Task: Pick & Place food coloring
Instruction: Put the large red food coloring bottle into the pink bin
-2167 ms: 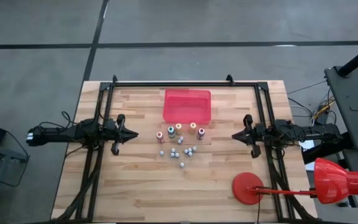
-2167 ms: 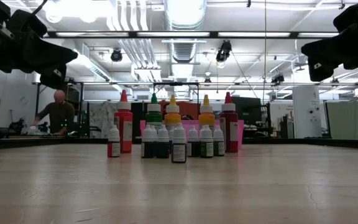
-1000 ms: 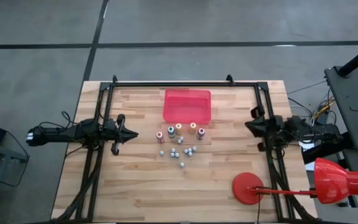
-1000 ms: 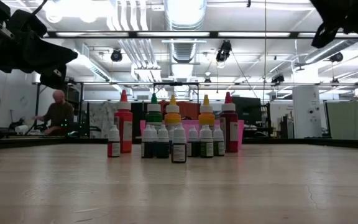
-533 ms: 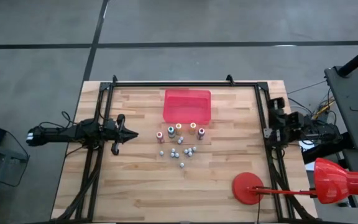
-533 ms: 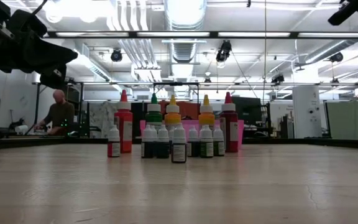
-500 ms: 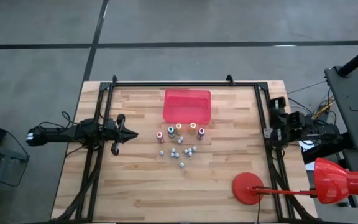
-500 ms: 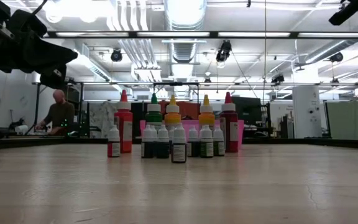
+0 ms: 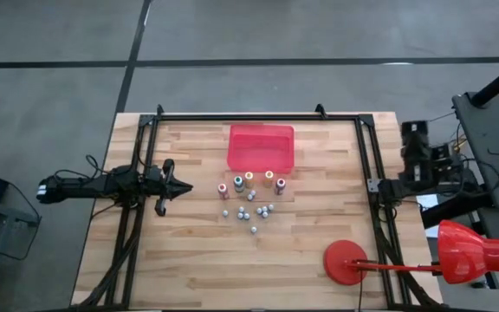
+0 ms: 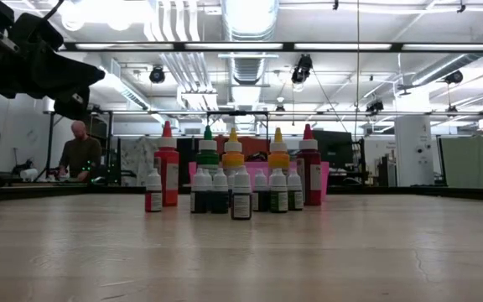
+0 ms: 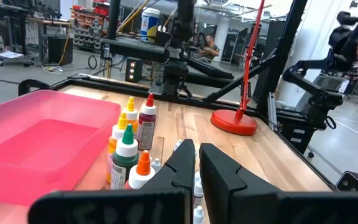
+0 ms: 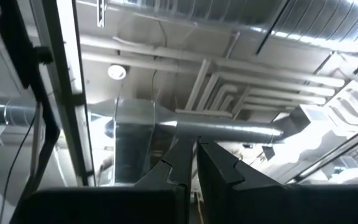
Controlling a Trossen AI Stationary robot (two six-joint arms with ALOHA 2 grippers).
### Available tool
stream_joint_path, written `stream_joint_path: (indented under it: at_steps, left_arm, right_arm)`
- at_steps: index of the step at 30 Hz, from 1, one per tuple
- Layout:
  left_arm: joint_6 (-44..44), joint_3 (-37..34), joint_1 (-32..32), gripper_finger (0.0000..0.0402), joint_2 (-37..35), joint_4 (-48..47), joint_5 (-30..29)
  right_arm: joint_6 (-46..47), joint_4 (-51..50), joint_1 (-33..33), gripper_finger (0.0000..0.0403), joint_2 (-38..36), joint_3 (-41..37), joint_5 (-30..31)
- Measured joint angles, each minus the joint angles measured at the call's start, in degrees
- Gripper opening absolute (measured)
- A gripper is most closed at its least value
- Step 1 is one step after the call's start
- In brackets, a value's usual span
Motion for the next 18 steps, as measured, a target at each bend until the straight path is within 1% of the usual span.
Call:
stream_joint_path:
  at_steps: [14, 18]
  left_arm:
    - [0.00, 0.00, -0.01, 0.0000, -0.01, -0.01, 0.00]
    - [0.01, 0.01, -0.01, 0.0000, -0.01, -0.01, 0.02]
  right_arm:
    - [-0.41, -0.50, 0.00, 0.0018, 19.73, 24.24, -0.13]
    - [1.40, -2.97, 0.00, 0.0018, 24.21, 30.65, -0.17]
